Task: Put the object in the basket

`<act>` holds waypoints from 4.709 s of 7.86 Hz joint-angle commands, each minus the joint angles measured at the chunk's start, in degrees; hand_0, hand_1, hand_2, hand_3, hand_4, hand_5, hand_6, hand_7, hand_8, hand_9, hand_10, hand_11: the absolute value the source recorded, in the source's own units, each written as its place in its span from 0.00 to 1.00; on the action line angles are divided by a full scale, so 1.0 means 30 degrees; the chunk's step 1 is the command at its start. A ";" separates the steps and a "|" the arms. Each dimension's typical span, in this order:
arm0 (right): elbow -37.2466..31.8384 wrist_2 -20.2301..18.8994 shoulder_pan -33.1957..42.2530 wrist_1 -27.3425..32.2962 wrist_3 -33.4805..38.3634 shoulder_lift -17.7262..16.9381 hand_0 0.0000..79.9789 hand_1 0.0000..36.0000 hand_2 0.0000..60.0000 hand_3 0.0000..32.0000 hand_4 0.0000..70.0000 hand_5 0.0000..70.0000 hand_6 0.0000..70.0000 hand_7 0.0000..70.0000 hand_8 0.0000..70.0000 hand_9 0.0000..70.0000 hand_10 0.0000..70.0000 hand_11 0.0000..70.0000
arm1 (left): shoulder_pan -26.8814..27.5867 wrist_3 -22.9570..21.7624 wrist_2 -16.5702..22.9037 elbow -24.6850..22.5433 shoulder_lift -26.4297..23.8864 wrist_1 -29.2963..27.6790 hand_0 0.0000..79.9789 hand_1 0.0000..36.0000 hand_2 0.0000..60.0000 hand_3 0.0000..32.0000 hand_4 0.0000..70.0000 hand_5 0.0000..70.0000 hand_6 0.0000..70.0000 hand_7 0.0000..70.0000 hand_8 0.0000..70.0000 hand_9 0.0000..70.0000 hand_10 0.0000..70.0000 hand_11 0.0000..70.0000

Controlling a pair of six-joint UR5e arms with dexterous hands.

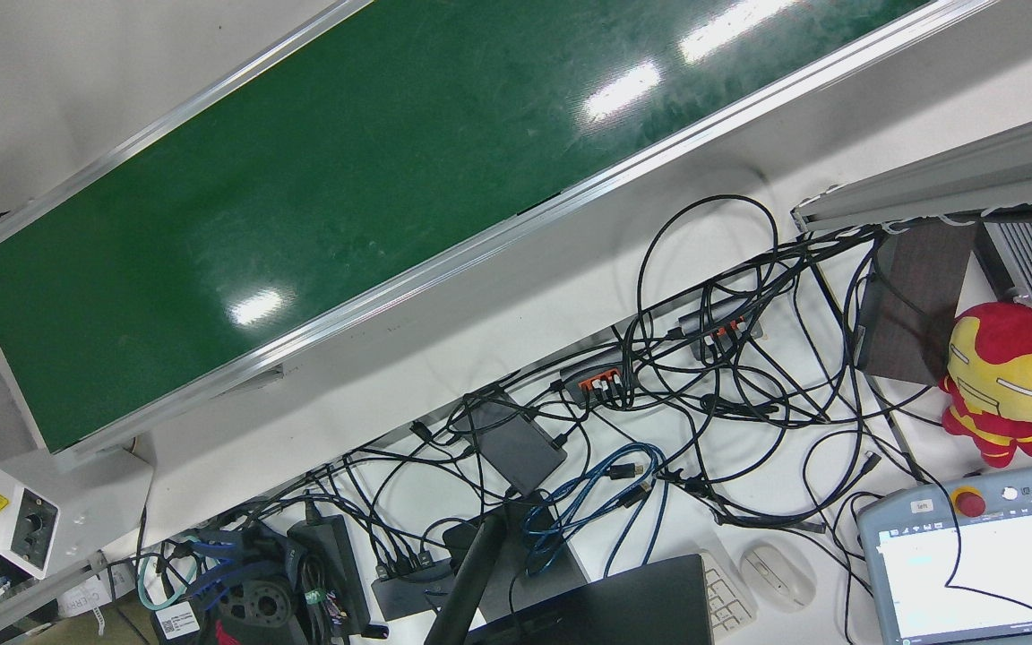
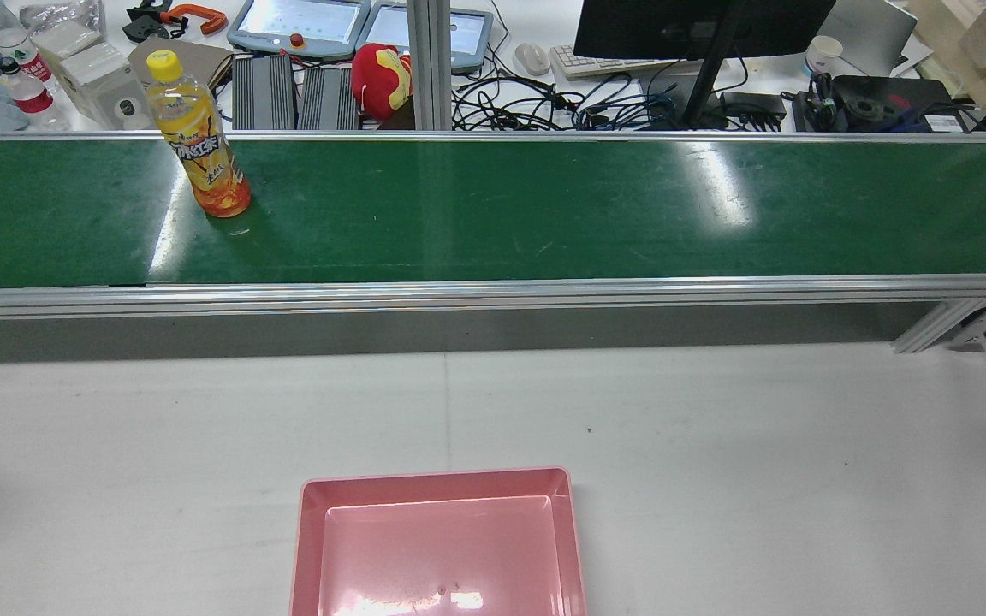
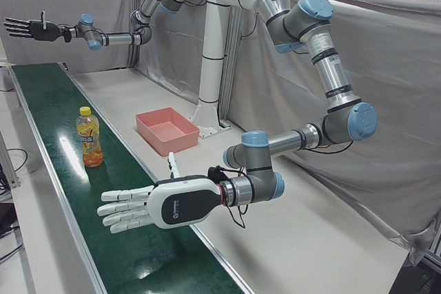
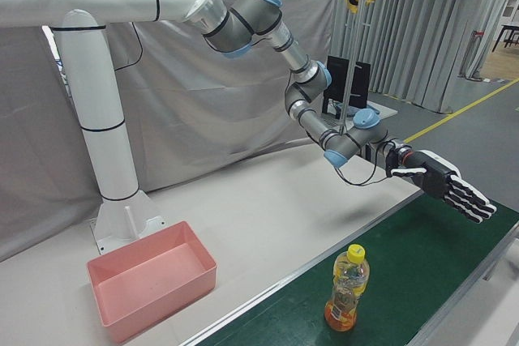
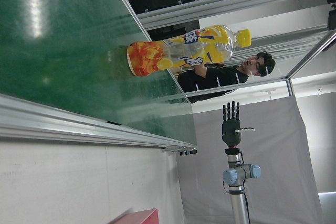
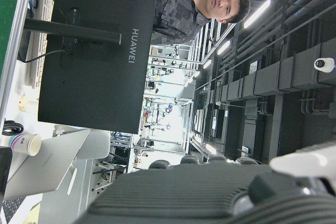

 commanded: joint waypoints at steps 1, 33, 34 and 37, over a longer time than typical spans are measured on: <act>-0.0013 0.0000 0.0001 0.0000 0.0000 0.0000 0.00 0.00 0.00 0.00 0.00 0.00 0.00 0.00 0.00 0.00 0.00 0.00 | 0.1257 0.0820 -0.0001 -0.0987 -0.1911 0.2265 0.66 0.18 0.00 0.00 0.04 0.16 0.00 0.00 0.00 0.03 0.03 0.07; 0.0075 0.0000 0.0001 0.0000 0.0000 0.0000 0.00 0.00 0.00 0.00 0.00 0.00 0.00 0.00 0.00 0.00 0.00 0.00 | 0.8765 0.1883 -0.4044 -0.1373 -0.9074 0.9141 0.63 0.47 1.00 0.00 0.62 1.00 1.00 0.95 1.00 1.00 1.00 1.00; 0.0075 0.0000 0.0001 0.0000 0.0000 0.0000 0.00 0.00 0.00 0.00 0.00 0.00 0.00 0.00 0.00 0.00 0.00 0.00 | 0.9088 0.1883 -0.3957 -0.1869 -0.9044 0.9141 0.63 0.43 0.98 0.00 0.57 1.00 0.96 0.92 1.00 1.00 1.00 1.00; 0.0104 0.0000 0.0001 0.0000 0.0000 0.0000 0.00 0.00 0.00 0.00 0.00 0.00 0.00 0.00 0.00 0.00 0.00 0.00 | 1.1773 0.1853 -0.3490 -0.6311 -0.8985 1.1531 0.62 0.44 0.98 0.00 0.58 1.00 0.96 0.93 1.00 1.00 1.00 1.00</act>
